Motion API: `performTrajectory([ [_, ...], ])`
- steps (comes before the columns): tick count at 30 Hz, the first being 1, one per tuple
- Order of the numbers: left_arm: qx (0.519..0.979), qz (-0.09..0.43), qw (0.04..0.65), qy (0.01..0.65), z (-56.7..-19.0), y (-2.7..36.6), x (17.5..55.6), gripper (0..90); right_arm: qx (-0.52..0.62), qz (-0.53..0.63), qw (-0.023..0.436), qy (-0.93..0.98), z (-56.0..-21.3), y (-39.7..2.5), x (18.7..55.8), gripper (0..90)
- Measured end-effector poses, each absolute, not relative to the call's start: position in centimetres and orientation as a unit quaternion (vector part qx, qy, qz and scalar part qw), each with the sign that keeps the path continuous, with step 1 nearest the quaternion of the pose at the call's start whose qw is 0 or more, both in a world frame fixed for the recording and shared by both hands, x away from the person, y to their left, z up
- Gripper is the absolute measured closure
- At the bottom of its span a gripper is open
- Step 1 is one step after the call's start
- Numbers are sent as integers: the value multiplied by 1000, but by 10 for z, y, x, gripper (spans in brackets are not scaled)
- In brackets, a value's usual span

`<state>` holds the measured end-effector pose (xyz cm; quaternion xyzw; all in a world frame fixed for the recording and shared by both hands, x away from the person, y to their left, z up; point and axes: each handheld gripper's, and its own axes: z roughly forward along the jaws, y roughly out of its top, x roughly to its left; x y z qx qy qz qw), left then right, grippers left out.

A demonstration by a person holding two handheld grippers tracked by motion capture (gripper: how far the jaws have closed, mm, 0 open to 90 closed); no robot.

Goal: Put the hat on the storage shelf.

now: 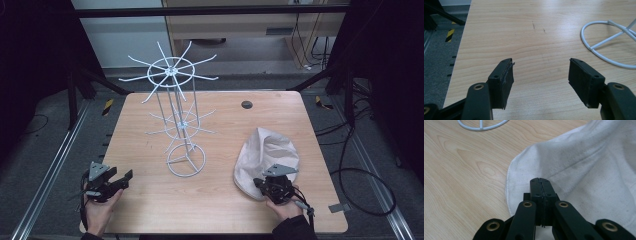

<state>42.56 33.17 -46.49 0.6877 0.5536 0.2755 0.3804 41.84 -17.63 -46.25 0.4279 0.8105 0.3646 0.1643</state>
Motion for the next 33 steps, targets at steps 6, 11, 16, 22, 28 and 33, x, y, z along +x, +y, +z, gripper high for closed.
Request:
performTrajectory([
  [6,687,275,380,555,-465,332,426,362,418,383,169,807,-456,-173,417,900],
  [11,687,275,379,555,-465,332,427,362,410,402,176,799,-450,-161,423,900],
  [16,689,275,377,555,-466,332,427,362,412,402,184,797,-457,-136,445,900],
  [22,689,275,377,554,-466,332,427,362,429,395,195,788,-468,-126,464,900],
  [28,691,273,376,554,-466,331,428,362,432,371,185,801,-473,-123,466,900],
  [33,692,272,377,552,-466,331,427,362,430,350,178,813,-474,-125,462,900],
])
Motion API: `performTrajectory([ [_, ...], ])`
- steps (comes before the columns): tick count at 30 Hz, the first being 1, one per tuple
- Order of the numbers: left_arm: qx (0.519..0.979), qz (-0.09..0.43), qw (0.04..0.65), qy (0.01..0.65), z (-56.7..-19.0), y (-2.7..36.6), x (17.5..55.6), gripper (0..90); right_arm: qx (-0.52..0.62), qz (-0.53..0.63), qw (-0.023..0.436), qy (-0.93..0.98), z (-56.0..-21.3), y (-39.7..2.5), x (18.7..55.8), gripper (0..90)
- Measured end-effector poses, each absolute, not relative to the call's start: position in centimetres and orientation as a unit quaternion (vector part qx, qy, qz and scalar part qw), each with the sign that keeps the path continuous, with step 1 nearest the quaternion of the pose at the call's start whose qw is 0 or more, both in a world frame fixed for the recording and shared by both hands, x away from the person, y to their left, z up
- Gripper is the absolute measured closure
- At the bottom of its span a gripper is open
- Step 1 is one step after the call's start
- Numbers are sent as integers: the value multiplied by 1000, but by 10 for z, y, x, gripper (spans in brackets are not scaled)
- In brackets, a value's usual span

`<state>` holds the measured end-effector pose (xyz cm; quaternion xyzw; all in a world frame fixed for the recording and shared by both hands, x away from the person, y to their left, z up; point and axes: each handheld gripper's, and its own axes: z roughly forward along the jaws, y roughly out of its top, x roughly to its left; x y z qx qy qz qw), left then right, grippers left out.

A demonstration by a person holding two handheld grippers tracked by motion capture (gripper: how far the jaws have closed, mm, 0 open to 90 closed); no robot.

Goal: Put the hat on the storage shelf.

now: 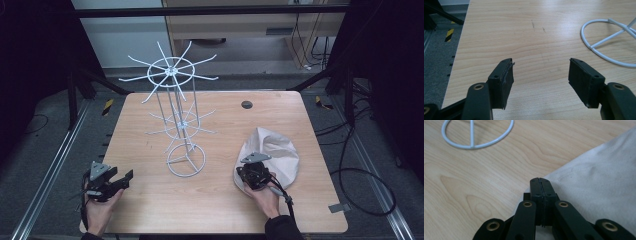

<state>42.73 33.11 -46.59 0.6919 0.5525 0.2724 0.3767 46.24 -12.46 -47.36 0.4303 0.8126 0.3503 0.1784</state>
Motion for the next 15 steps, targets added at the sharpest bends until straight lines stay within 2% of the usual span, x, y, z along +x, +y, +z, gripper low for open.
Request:
performTrajectory([
  [15,691,272,377,554,-466,331,427,360,423,348,162,821,-469,-152,440,900],
])
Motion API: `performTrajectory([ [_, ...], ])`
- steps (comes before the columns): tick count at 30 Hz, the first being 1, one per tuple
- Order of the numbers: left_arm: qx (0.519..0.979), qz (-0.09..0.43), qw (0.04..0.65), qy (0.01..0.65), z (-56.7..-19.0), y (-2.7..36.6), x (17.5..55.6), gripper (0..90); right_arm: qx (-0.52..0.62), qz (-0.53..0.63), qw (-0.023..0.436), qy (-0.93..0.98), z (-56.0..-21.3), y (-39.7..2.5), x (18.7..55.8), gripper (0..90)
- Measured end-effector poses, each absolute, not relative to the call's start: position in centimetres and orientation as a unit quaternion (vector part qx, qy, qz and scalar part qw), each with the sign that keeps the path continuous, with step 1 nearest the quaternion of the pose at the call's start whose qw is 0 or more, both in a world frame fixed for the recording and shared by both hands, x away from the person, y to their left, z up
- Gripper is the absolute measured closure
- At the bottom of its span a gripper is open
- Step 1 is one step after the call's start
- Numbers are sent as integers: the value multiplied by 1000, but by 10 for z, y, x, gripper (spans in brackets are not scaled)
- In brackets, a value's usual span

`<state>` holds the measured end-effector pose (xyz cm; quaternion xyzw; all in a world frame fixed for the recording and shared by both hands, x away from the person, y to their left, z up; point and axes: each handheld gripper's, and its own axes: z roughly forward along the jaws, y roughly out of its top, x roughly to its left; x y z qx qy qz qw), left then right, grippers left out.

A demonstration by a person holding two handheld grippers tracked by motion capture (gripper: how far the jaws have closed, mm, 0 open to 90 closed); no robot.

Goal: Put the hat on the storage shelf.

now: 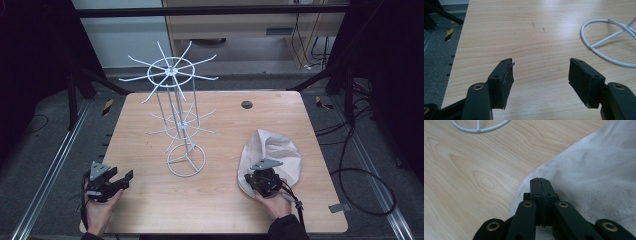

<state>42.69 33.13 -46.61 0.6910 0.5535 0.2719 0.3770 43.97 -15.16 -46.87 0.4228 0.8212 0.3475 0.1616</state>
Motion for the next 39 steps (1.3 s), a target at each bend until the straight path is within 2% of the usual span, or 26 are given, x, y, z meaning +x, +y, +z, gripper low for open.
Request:
performTrajectory([
  [29,692,271,377,553,-466,331,427,358,452,344,166,806,-463,-217,407,900],
  [39,693,268,374,555,-467,330,428,353,456,361,167,796,-458,-220,404,900],
])
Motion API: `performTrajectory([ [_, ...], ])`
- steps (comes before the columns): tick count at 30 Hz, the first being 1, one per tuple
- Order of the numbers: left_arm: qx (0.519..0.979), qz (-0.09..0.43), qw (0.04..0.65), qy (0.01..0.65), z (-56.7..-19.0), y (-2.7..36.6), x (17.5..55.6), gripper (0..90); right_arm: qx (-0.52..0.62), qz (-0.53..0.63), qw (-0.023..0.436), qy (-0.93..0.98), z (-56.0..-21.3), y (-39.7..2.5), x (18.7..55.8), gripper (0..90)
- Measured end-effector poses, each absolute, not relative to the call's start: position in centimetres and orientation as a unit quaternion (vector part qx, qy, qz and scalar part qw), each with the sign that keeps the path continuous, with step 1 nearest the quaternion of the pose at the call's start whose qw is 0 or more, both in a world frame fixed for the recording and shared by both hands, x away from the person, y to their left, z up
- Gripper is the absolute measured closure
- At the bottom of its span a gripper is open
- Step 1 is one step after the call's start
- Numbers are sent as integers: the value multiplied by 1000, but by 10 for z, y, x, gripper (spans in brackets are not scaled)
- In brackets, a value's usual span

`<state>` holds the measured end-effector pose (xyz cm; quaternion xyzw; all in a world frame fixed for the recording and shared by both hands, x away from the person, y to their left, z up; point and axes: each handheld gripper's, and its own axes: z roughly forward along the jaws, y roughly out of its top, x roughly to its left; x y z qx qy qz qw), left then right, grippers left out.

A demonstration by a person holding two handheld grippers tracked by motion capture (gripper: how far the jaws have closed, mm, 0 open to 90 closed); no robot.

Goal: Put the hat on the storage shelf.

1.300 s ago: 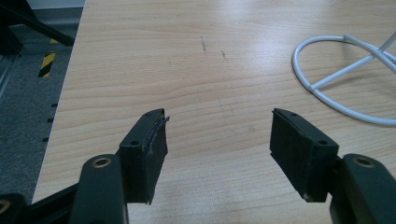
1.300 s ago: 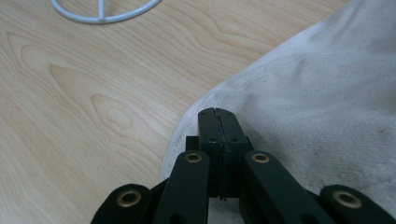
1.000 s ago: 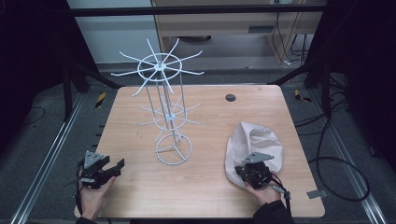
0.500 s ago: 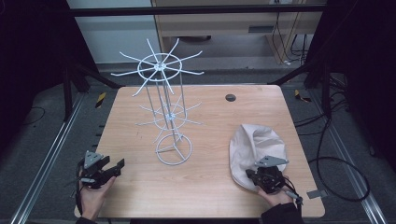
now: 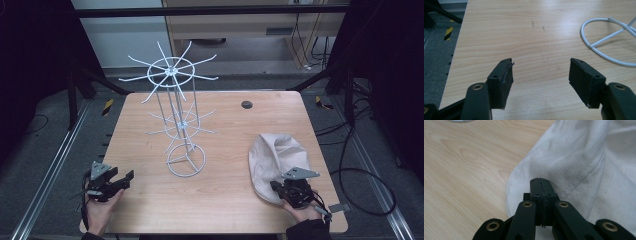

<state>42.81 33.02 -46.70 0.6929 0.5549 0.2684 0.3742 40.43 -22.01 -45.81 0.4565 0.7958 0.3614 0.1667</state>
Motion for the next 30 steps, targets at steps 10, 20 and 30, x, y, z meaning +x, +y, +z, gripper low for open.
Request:
performTrajectory([
  [10,694,266,373,555,-468,329,429,339,457,391,186,777,-435,-219,401,742],
  [20,695,265,372,556,-468,331,430,330,487,375,219,758,-412,-218,413,590],
  [30,695,263,370,557,-469,331,431,326,515,346,243,746,-398,-215,432,548],
])
